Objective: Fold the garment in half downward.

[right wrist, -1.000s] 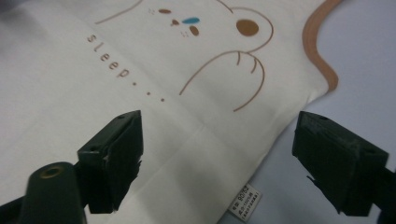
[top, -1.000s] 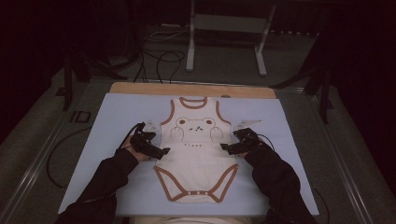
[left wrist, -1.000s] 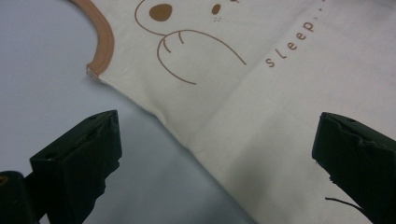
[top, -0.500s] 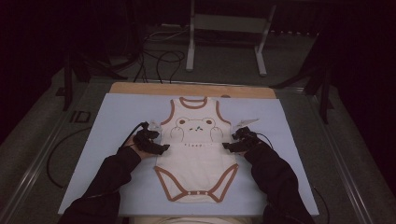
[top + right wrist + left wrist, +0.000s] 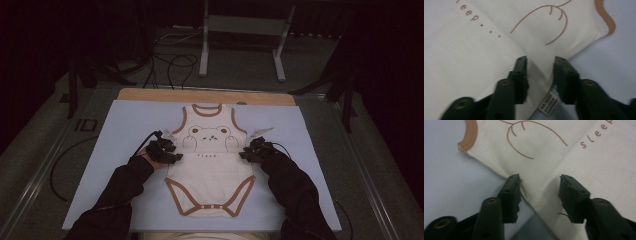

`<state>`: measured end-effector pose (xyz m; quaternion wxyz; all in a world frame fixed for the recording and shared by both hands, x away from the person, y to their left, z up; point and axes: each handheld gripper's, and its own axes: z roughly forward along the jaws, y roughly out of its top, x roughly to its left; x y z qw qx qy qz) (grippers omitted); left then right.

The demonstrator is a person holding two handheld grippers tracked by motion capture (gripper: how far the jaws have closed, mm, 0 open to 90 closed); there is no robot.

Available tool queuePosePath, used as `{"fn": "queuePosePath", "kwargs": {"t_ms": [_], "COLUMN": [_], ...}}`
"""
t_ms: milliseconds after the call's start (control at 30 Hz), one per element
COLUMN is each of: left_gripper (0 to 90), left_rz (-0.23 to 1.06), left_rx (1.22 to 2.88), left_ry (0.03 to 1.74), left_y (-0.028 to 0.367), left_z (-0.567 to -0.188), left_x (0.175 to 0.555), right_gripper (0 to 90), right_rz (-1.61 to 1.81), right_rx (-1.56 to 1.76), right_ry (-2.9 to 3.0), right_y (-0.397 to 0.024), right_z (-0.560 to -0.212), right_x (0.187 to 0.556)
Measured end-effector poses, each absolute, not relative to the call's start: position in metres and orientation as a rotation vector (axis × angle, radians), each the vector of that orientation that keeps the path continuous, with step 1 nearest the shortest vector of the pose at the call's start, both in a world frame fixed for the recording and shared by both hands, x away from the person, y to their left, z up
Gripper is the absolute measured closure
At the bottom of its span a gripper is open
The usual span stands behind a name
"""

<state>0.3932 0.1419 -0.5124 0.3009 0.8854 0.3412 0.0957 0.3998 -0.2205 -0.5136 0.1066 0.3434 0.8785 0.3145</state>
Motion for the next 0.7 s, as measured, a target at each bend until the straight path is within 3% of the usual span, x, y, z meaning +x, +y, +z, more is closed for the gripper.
{"fn": "queuePosePath", "kwargs": {"t_ms": [200, 367, 700], "left_gripper": [71.0, 86.0, 88.3], "left_rz": [0.233, 0.211, 0.232], "left_rx": [2.379, 2.387, 2.357], "left_ry": [0.886, 0.887, 0.935], "left_y": [0.134, 0.131, 0.140], "left_z": [-0.509, -0.508, -0.505], "left_x": [0.393, 0.393, 0.393], "right_gripper": [83.9, 88.4, 89.1], "right_rz": [0.924, 0.889, 0.905], "right_rx": [0.981, 0.956, 0.993], "right_ry": [2.615, 2.623, 2.597], "right_y": [-0.217, -0.213, -0.220], "right_z": [-0.513, -0.511, -0.505], "right_x": [0.399, 0.399, 0.398]}}
